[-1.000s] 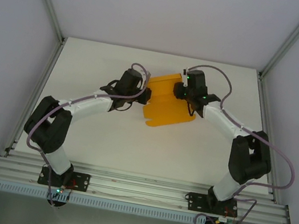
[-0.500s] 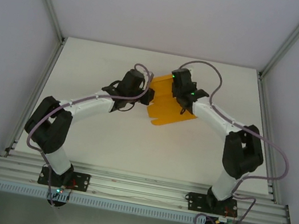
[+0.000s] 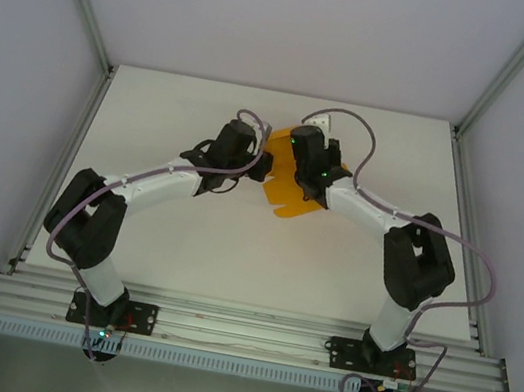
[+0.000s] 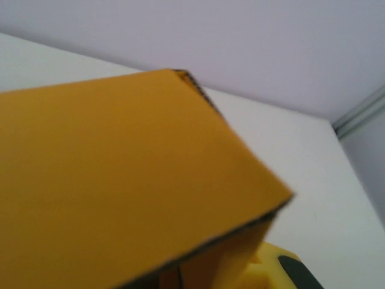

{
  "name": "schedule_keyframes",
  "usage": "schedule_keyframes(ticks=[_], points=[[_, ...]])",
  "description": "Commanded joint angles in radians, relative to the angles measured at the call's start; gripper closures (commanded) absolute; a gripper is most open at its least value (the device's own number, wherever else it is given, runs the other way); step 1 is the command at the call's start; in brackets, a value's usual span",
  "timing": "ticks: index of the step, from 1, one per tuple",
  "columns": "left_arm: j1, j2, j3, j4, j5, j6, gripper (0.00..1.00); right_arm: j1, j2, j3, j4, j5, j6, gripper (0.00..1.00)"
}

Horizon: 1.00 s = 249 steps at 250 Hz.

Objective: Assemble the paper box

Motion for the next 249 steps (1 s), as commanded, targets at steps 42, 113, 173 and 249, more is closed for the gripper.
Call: schedule_keyframes(ticks=[42,113,173,249], points=[[0.017,-0.075,0.022,-0.106,-0.01,0.013,1.0,-0.126,-0.015,-0.007,-0.157,0.146,0.102,0.95],[0.016,-0.058,0.03,-0.105,-0.02,0.014,1.0,-0.133,-0.189,-0.096,-0.077,-0.638,0.279,0.59],[0.016,-0.051,0.029,-0.106,-0.035,0.014,1.0,-0.133,-0.282,-0.138,-0.089,-0.652,0.299,0.5],[0.016,-0.051,0.025,-0.102,-0.044,0.016,1.0,-0.133,-0.313,-0.158,-0.115,-0.693,0.294,0.34]])
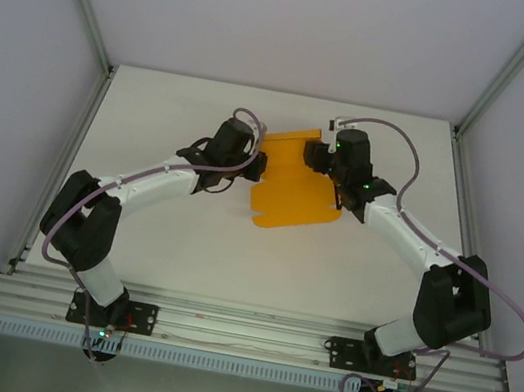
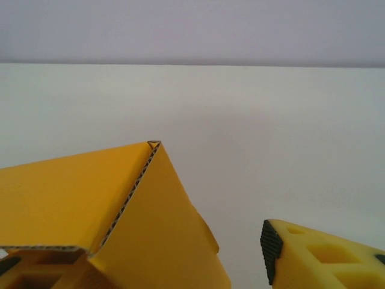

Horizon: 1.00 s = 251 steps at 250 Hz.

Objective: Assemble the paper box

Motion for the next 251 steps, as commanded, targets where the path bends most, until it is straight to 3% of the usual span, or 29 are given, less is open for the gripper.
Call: schedule_keyframes(ticks=[1,65,97,130,168,204,251], points=[[0.007,-0.034,0.01,-0.012,-0.018,0.012,1.0,-0.001,-0.034,-0.023,-0.026,-0.024,0.011,0.34],[0.007,-0.025,0.013,-0.016,-0.019,0.039,1.0,-0.002,-0.06,-0.046,-0.032,0.052,0.034,0.31],[0.004,-0.003,-0.011,0.015,-0.067,0.076,1.0,-0.002,-0.101,-0.058,-0.029,0.059,0.046,0.21],[-0.009,0.059,-0.042,0.074,-0.124,0.141,1.0,-0.003,-0.155,-0.077,-0.038,0.149,0.08,0.1],[-0.053,0.14,-0.046,0.133,-0.159,0.244,1.0,-0.013,-0.161,-0.055,-0.108,0.172,0.107,0.07],[-0.076,0.21,-0.059,0.223,-0.142,0.306,1.0,-0.014,-0.129,-0.027,-0.139,0.118,0.128,0.18],[-0.093,0.289,-0.132,0.432,-0.212,0.316,1.0,-0.02,-0.062,0.013,-0.137,-0.101,0.156,0.54]])
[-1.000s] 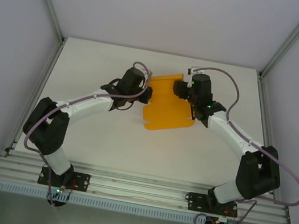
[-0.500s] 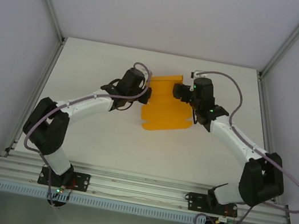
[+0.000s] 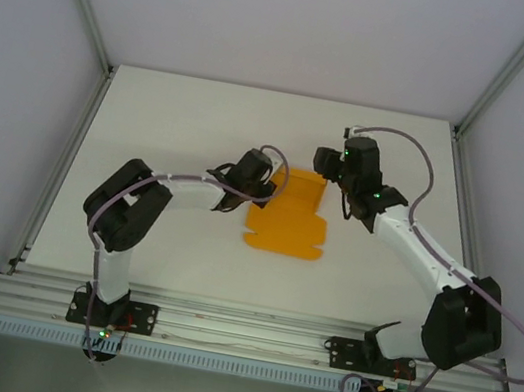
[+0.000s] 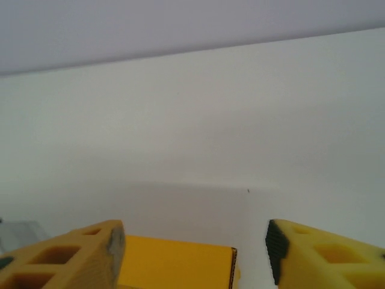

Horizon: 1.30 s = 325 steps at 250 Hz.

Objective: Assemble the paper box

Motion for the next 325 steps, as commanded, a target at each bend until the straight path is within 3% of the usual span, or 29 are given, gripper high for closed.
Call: schedule_keyframes(ticks=[1,19,36,66,152,204,269,297,325], points=[[-0.007,0.039,-0.06,0.202,-0.078,0.045,1.0,-0.006,0.04,0.058,-0.026,-0.144,0.026,0.55],[-0.015,0.065,-0.106,0.312,-0.12,0.051,1.0,-0.006,0.073,0.083,-0.049,-0.197,0.03,0.65],[-0.026,0.084,-0.139,0.399,-0.166,0.041,1.0,-0.005,0.109,0.101,-0.058,-0.239,0.04,0.7],[-0.03,0.105,-0.198,0.534,-0.146,0.004,1.0,-0.006,0.177,0.144,-0.08,-0.326,0.05,0.75],[-0.042,0.148,-0.179,0.522,-0.152,-0.011,1.0,-0.005,0.371,0.285,-0.165,-0.469,0.093,0.91],[-0.042,0.139,-0.18,0.514,-0.172,-0.042,1.0,-0.006,0.38,0.224,-0.17,-0.427,0.117,0.94],[-0.041,0.146,-0.17,0.509,-0.198,-0.149,0.98,-0.006,0.375,0.05,0.062,-0.44,0.221,0.97],[-0.044,0.139,-0.169,0.495,-0.233,-0.205,0.92,0.001,0.362,-0.022,0.148,-0.405,0.266,0.98],[-0.045,0.14,-0.157,0.492,-0.238,-0.259,0.93,0.016,0.344,-0.06,0.168,-0.36,0.268,0.98]])
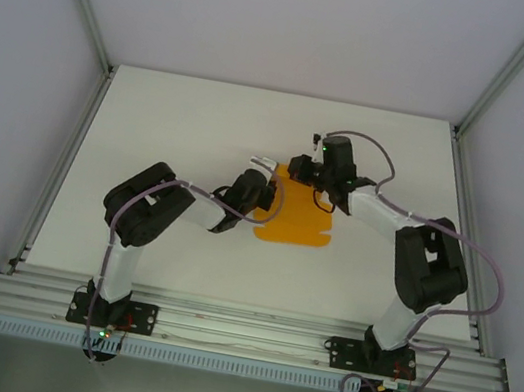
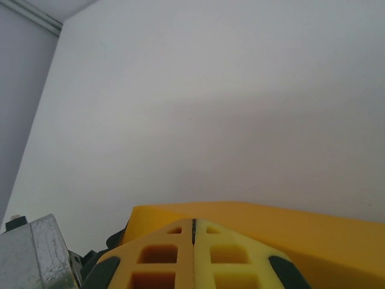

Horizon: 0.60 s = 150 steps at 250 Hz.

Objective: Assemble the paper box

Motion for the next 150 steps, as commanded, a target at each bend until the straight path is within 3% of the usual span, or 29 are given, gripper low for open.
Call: schedule_keyframes(ticks=[1,112,150], points=[[0.001,0.031,0.013,-0.056,-0.044,-0.131,0.93,0.019,0.017,-0.083,-0.053,0.072,0.045,0.98],[-0.002,-0.024,-0.018,-0.1,-0.062,-0.235,0.89,0.021,0.021,-0.074,-0.097,0.127,0.027,0.98],[-0.002,-0.045,-0.047,-0.082,-0.069,-0.216,0.82,0.021,0.016,-0.077,-0.102,0.128,0.026,0.98]])
